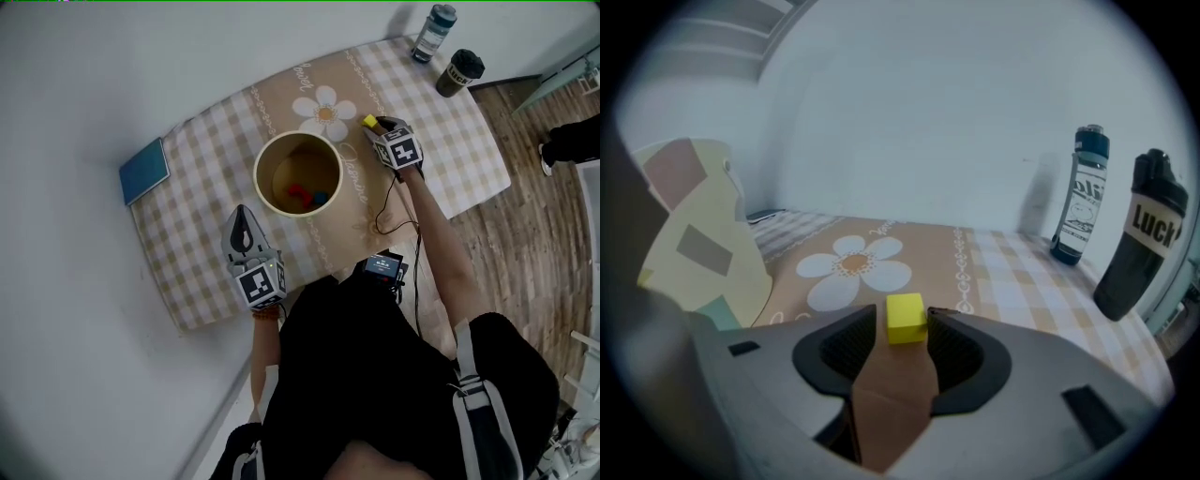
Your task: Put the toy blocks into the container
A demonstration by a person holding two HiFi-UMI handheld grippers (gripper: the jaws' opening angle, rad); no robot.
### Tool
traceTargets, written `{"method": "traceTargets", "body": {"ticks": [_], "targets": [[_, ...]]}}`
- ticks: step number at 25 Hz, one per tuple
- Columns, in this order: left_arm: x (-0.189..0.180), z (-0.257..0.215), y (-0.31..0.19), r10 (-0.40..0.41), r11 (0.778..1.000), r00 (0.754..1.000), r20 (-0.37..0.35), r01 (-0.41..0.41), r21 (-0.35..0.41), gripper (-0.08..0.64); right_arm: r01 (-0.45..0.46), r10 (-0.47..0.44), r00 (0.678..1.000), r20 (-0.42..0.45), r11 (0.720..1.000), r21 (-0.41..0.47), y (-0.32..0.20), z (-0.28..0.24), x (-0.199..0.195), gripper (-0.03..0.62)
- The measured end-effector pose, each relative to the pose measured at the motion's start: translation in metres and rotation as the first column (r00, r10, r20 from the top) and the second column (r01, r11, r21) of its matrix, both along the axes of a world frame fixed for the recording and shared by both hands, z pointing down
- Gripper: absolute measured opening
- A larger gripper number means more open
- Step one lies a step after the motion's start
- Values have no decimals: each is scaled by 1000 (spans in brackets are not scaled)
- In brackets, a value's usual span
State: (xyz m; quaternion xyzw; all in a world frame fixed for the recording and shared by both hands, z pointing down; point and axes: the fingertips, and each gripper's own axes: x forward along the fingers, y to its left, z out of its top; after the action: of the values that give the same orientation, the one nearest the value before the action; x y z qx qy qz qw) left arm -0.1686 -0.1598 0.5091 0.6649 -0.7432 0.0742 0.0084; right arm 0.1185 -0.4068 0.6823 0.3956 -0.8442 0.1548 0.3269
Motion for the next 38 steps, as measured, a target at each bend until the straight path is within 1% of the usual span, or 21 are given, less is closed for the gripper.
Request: {"method": "traceTargets", "body": {"ticks": [3, 4, 11, 16, 21, 25, 31, 34, 38], "targets": [[-2, 0, 1, -4, 1000, 1000, -2, 4, 2, -2, -12, 12, 1000, -16, 1000, 14, -2, 0, 2, 161], [-3, 0, 2, -6, 1000, 1000, -3, 6, 3, -2, -16, 16, 1000, -18, 1000, 16, -1, -1, 2, 137], [-9, -6, 9, -5, 1000, 1000, -5, 5, 21, -2, -25, 25, 1000, -13, 999, 21, 7, -13, 0, 135], [-11, -12, 14, 13, 999, 1000, -9, -12, 42, -2, -31, 32, 999, -4, 998, 53, 17, -41, -2, 133], [-13, -18, 19, 39, 997, 999, -22, -37, 67, -2, -21, 19, 1000, 22, 995, 99, 33, -84, -13, 133], [-11, -24, 24, 65, 994, 997, -31, -62, 89, -2, 3, -11, 998, 62, 991, 137, 52, -127, -28, 132], [-12, -31, 35, 88, 990, 996, -35, -83, 111, -2, 75, -98, 990, 97, 974, 216, 87, -189, -63, 132], [-13, -34, 40, 96, 989, 995, -36, -91, 121, -2, 116, -146, 983, 108, 963, 241, 106, -209, -83, 132], [-14, -38, 47, 106, 986, 993, -41, -100, 133, -2, 169, -201, 974, 103, 951, 259, 130, -221, -109, 132]]}}
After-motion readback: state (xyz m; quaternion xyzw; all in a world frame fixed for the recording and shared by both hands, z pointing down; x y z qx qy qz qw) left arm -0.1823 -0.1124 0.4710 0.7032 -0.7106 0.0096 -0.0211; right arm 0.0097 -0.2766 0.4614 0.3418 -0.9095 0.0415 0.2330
